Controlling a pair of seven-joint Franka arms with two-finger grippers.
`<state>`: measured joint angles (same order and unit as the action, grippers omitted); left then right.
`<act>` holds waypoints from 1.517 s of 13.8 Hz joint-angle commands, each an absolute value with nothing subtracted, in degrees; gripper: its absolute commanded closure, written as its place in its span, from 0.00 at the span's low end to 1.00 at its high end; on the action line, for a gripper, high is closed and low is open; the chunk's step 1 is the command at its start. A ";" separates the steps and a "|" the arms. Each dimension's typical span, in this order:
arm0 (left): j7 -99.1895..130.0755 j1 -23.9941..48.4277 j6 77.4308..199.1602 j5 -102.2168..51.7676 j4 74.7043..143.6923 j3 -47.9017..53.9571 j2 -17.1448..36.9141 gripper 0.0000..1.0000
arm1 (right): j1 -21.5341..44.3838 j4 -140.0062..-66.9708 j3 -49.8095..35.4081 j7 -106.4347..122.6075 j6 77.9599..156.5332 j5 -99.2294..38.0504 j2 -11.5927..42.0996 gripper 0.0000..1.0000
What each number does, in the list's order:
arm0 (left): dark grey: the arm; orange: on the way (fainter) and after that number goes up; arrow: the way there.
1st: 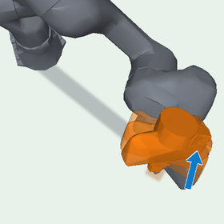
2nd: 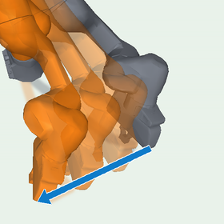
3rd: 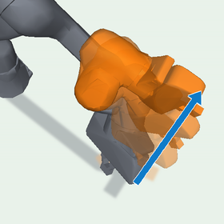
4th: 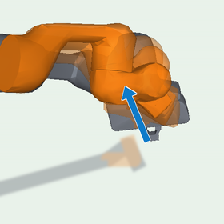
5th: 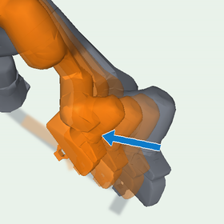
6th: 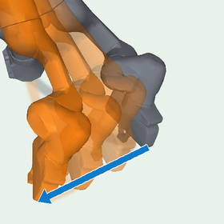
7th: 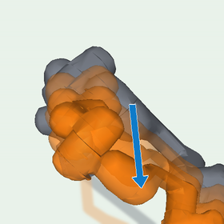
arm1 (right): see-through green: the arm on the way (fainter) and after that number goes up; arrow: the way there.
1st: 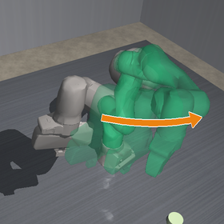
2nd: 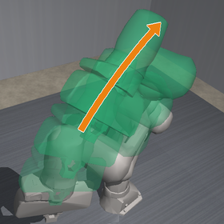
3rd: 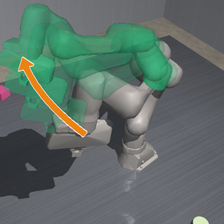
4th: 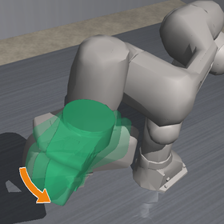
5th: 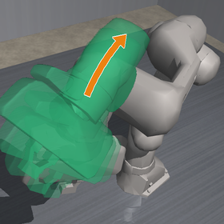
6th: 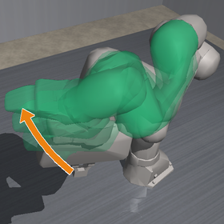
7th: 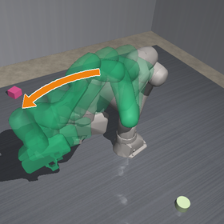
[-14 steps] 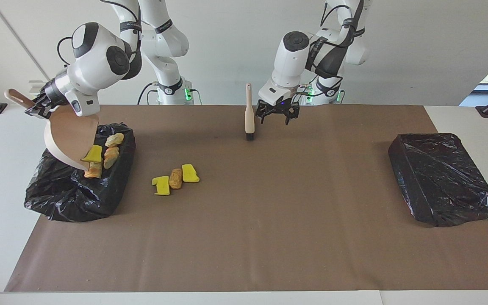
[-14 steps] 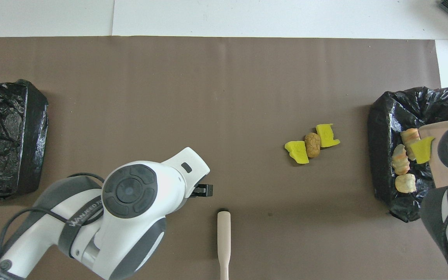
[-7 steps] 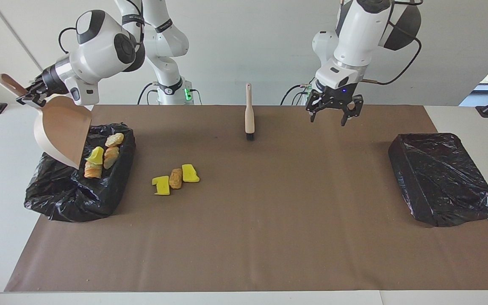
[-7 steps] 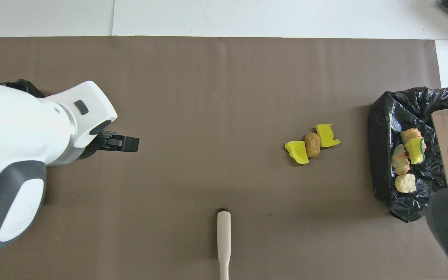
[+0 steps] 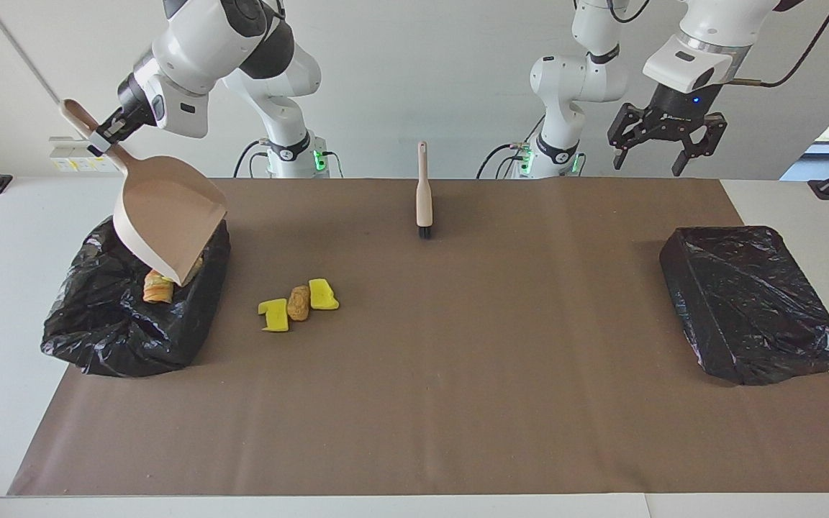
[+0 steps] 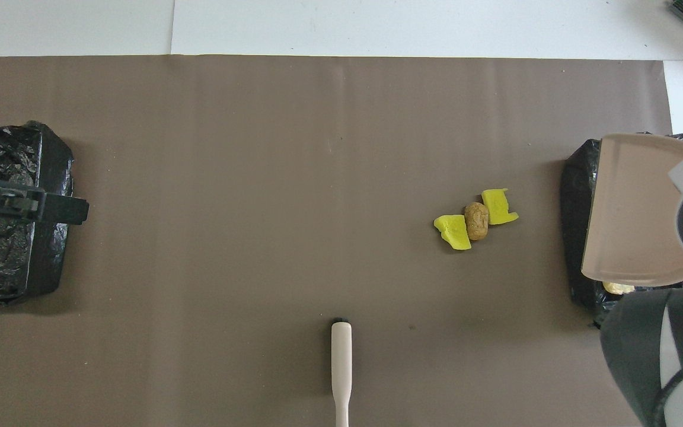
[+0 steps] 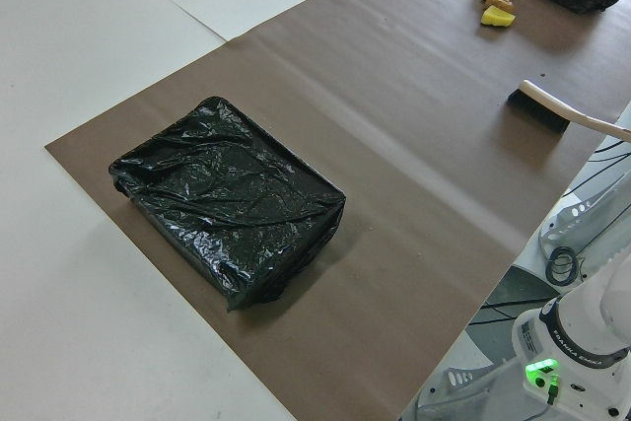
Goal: Sweep and dump trash in bin
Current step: 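Bring the empty dustpan back to the mat center with the right gripper, then lower the dustpan onto the mat and open the right gripper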
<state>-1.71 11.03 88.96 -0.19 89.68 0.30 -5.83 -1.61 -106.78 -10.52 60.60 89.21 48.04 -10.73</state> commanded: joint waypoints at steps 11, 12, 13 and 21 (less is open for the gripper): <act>-9.75 3.26 81.13 0.62 78.68 0.18 -0.28 0.00 | 13.00 -91.51 -12.48 -6.16 90.25 10.33 10.78 1.00; -9.84 2.82 80.78 0.53 77.88 0.18 0.35 0.00 | 14.31 -91.41 -12.48 -12.07 94.44 6.89 12.29 1.00; -9.84 2.81 80.77 0.53 77.87 0.18 0.35 0.00 | 16.15 -91.32 -12.48 -15.78 97.70 5.55 13.78 1.00; -9.84 2.81 82.97 0.09 78.49 0.18 -0.53 0.00 | 20.30 -89.12 -12.48 -42.54 122.77 -2.99 28.38 1.00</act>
<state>-8.99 3.48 83.09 -0.18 79.58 -0.14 -0.84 20.09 -91.22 -12.44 -39.19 120.33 -1.28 25.69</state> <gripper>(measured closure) 0.000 0.683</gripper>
